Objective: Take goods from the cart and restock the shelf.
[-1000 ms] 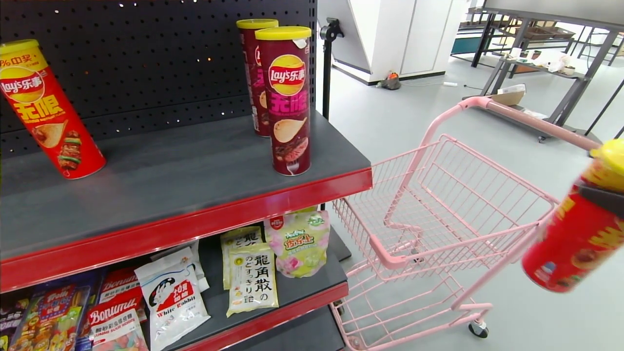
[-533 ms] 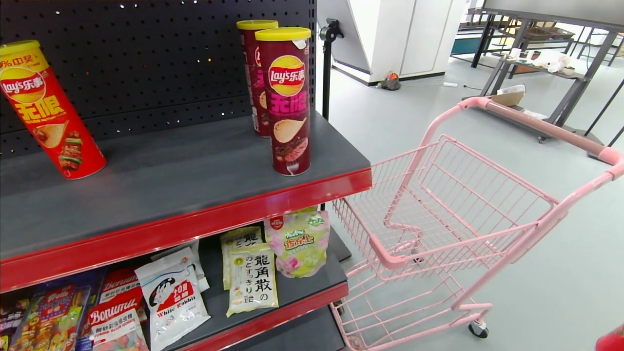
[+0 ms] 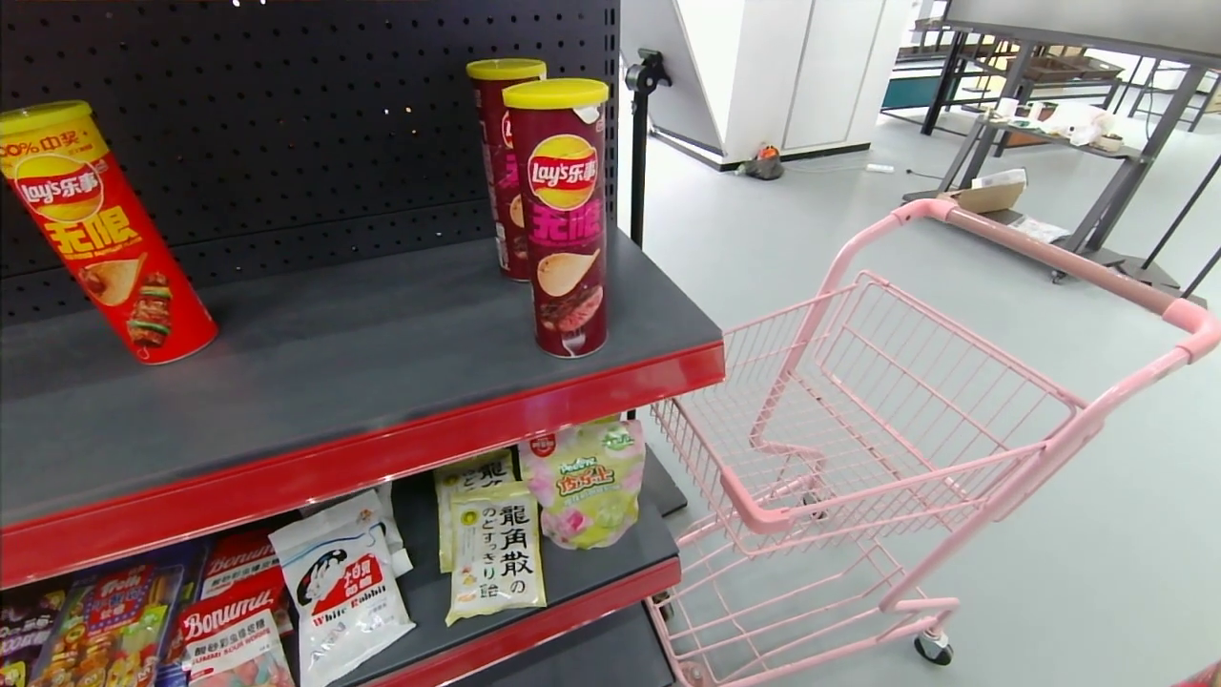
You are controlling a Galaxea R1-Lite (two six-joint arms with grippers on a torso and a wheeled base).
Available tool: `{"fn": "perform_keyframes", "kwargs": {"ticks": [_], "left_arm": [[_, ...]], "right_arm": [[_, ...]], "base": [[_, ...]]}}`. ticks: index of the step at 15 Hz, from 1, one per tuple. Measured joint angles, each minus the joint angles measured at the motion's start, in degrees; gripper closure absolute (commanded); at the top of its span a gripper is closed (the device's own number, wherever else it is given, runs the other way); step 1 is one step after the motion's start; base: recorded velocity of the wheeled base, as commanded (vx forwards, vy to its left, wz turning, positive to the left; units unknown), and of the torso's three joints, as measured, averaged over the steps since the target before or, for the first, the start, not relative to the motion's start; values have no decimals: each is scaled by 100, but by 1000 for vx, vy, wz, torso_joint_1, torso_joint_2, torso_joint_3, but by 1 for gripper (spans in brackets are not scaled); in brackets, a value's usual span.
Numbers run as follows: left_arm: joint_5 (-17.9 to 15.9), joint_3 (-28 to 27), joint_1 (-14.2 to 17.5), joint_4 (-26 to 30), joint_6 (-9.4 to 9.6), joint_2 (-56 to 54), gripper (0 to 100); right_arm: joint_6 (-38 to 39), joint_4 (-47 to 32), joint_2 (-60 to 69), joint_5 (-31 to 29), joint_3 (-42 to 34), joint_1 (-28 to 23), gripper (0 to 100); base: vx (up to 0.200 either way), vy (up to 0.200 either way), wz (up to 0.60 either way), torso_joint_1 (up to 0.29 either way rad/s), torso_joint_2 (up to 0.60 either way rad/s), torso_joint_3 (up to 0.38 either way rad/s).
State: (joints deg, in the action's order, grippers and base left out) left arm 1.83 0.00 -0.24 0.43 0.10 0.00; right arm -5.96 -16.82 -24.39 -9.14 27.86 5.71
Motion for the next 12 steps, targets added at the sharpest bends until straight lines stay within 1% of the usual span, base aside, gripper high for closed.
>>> {"fn": "perform_keyframes", "kwargs": {"ticks": [7, 12], "left_arm": [[0, 0, -2, 0, 0, 0, 0], [0, 0, -2, 1, 0, 0, 0]], "right_arm": [[-5, 27, -7, 26, -46, 22, 100], [-6, 22, -16, 28, -85, 24, 100]], "base": [[0, 0, 0, 219, -572, -357], [0, 0, 0, 170, -415, -246]]}}
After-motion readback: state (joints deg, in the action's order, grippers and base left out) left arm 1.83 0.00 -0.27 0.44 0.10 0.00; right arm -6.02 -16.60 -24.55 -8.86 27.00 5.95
